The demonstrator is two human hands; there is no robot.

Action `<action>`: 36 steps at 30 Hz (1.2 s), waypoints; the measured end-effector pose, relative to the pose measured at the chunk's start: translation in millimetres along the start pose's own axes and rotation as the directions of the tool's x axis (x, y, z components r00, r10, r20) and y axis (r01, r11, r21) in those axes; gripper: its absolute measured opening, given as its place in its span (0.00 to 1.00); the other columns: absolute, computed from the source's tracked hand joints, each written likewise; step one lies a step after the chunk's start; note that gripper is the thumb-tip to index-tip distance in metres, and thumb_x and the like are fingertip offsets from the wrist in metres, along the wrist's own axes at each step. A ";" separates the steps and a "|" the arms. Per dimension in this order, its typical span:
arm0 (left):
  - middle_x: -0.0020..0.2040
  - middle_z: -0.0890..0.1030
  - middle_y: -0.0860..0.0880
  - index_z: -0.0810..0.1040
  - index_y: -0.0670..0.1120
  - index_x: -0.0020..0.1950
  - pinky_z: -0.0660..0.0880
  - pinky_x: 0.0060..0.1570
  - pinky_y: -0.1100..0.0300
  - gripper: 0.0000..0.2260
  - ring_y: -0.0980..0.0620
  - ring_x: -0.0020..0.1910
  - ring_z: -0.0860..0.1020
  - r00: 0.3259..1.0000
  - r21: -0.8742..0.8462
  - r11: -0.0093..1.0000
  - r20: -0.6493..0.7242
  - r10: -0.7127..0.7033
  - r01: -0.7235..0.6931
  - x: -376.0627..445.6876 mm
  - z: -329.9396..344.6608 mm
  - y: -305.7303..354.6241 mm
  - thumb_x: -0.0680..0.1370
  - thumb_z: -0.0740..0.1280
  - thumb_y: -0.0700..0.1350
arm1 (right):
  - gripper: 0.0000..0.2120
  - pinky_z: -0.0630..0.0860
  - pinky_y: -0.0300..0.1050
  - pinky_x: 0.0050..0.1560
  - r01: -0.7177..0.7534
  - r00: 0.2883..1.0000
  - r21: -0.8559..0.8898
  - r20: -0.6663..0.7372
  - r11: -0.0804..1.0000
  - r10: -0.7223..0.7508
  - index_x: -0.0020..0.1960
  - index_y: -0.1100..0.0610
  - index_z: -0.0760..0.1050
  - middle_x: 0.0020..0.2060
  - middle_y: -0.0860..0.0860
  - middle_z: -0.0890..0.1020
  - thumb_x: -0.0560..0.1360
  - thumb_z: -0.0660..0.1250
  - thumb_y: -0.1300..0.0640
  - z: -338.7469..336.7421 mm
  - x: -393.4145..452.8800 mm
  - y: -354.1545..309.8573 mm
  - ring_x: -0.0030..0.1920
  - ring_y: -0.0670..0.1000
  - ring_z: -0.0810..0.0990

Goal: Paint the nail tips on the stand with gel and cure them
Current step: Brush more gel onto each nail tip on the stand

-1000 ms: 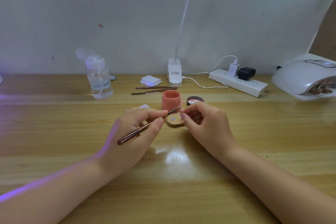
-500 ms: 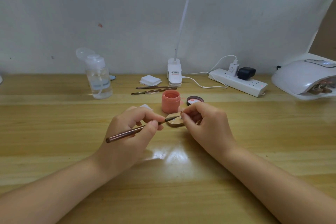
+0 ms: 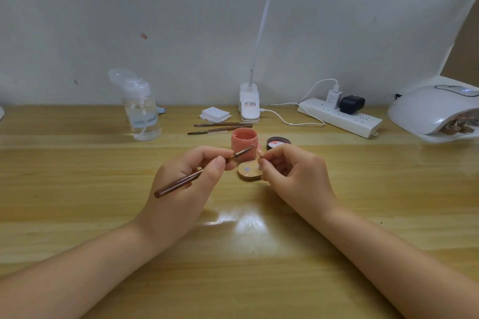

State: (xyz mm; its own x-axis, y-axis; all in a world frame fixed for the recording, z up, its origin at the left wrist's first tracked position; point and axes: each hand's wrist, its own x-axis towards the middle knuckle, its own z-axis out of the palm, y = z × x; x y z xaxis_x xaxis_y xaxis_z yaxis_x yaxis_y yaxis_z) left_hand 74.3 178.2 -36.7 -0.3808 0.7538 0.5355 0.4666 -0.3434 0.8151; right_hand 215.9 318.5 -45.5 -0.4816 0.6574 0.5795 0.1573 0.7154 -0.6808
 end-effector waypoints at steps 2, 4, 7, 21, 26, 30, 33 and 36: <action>0.45 0.86 0.54 0.83 0.51 0.50 0.75 0.49 0.67 0.07 0.57 0.49 0.83 1.000 0.028 1.000 0.030 -0.003 0.002 0.3 0.7 0.6 0.76 0.65 0.46 | 0.01 0.80 0.45 0.42 -0.002 1.000 0.005 0.006 1.000 0.002 0.44 0.59 0.82 0.33 0.48 0.83 0.72 0.72 0.63 -0.2 -0.1 -0.5 0.34 0.45 0.82; 0.42 0.85 0.53 0.82 0.51 0.47 0.75 0.49 0.68 0.07 0.57 0.48 0.83 1.000 0.056 0.998 0.016 0.016 -0.017 0.0 -0.6 1.9 0.75 0.65 0.49 | 0.02 0.80 0.47 0.43 -0.015 1.000 0.013 0.003 1.000 0.015 0.44 0.59 0.82 0.33 0.49 0.83 0.72 0.72 0.63 -0.8 0.1 -0.9 0.35 0.46 0.82; 0.42 0.85 0.52 0.81 0.50 0.48 0.75 0.49 0.67 0.08 0.55 0.48 0.83 0.998 0.022 1.000 -0.065 0.002 -0.001 2.5 -2.9 0.4 0.75 0.64 0.50 | 0.02 0.80 0.50 0.44 -0.054 0.998 0.051 -0.013 0.997 0.055 0.43 0.58 0.82 0.34 0.50 0.83 0.72 0.72 0.64 -2.1 1.0 -1.1 0.36 0.48 0.83; 0.47 0.84 0.53 0.80 0.54 0.50 0.72 0.58 0.45 0.06 0.53 0.50 0.78 0.935 -0.423 0.842 0.041 -0.351 0.334 33.4 25.7 -2.2 0.77 0.65 0.51 | 0.04 0.80 0.49 0.41 -0.082 0.997 0.101 0.010 0.991 0.082 0.40 0.56 0.80 0.32 0.49 0.83 0.72 0.72 0.62 -0.2 2.1 -2.2 0.34 0.49 0.82; 0.48 0.83 0.50 0.81 0.53 0.50 0.72 0.60 0.41 0.08 0.50 0.51 0.78 0.940 -0.474 0.821 0.051 -0.337 0.320 31.2 25.6 -5.7 0.75 0.66 0.51 | 0.03 0.74 0.40 0.34 -0.066 0.998 0.072 0.025 0.995 0.064 0.40 0.55 0.81 0.30 0.46 0.81 0.72 0.73 0.59 0.0 2.2 -0.6 0.29 0.43 0.76; 0.47 0.83 0.49 0.81 0.52 0.50 0.74 0.56 0.39 0.08 0.50 0.49 0.79 0.940 -0.522 0.794 0.044 -0.338 0.310 29.9 25.1 -6.7 0.75 0.66 0.51 | 0.05 0.68 0.35 0.32 -0.034 0.999 0.003 0.012 0.999 0.034 0.37 0.51 0.81 0.28 0.47 0.79 0.71 0.74 0.57 0.1 1.8 -1.2 0.27 0.43 0.72; 0.48 0.83 0.48 0.81 0.52 0.50 0.73 0.57 0.36 0.09 0.50 0.49 0.79 0.941 -0.523 0.792 0.064 -0.333 0.315 27.3 27.0 -4.8 0.74 0.66 0.51 | 0.04 0.66 0.38 0.37 -0.026 1.000 -0.089 -0.002 0.996 0.026 0.37 0.52 0.82 0.25 0.44 0.76 0.70 0.75 0.57 0.4 1.6 -0.6 0.30 0.45 0.72; 0.47 0.84 0.48 0.81 0.50 0.52 0.74 0.58 0.40 0.10 0.50 0.50 0.79 0.938 -0.516 0.799 0.024 -0.346 0.308 24.6 25.9 -5.3 0.74 0.66 0.51 | 0.03 0.67 0.43 0.47 -0.037 0.999 -0.174 0.019 0.984 0.041 0.38 0.51 0.83 0.23 0.42 0.73 0.70 0.75 0.55 1.0 1.5 0.4 0.30 0.46 0.72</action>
State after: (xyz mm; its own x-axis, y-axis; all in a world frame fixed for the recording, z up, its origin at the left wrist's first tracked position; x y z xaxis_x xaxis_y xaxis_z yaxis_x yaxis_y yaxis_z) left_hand 83.1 213.1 -33.6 -0.4991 0.8396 0.2147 -0.1564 -0.3309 0.9306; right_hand 214.4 319.5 -45.3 -0.4907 0.6815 0.5429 0.3224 0.7209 -0.6135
